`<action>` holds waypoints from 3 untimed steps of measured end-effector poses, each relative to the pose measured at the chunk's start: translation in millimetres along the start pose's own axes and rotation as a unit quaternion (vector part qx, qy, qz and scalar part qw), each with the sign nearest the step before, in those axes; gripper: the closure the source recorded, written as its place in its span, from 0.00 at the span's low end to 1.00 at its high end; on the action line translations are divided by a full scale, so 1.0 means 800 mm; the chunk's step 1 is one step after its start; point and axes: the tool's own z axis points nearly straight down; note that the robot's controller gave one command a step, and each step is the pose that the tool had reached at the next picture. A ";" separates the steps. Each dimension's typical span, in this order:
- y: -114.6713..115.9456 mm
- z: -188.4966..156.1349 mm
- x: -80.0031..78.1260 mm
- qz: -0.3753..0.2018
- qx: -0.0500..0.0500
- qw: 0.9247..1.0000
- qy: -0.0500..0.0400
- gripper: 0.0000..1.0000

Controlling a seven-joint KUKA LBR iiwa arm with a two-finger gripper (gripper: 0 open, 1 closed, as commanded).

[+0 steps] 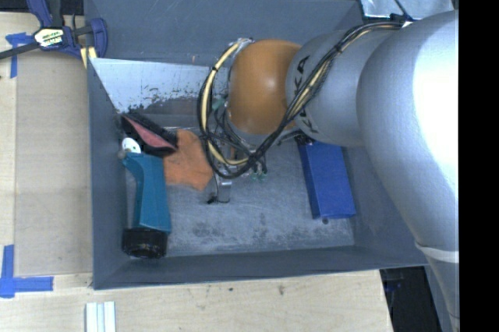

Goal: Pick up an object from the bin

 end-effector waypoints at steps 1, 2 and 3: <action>0.005 -0.007 0.011 0.045 0.000 0.999 -0.001 1.00; 0.005 -0.007 0.011 0.045 0.000 0.999 -0.001 1.00; -0.005 -0.115 0.000 0.055 0.000 0.998 0.000 0.00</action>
Offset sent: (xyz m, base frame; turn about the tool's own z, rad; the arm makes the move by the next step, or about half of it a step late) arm 0.0000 0.0000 0.0000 0.0000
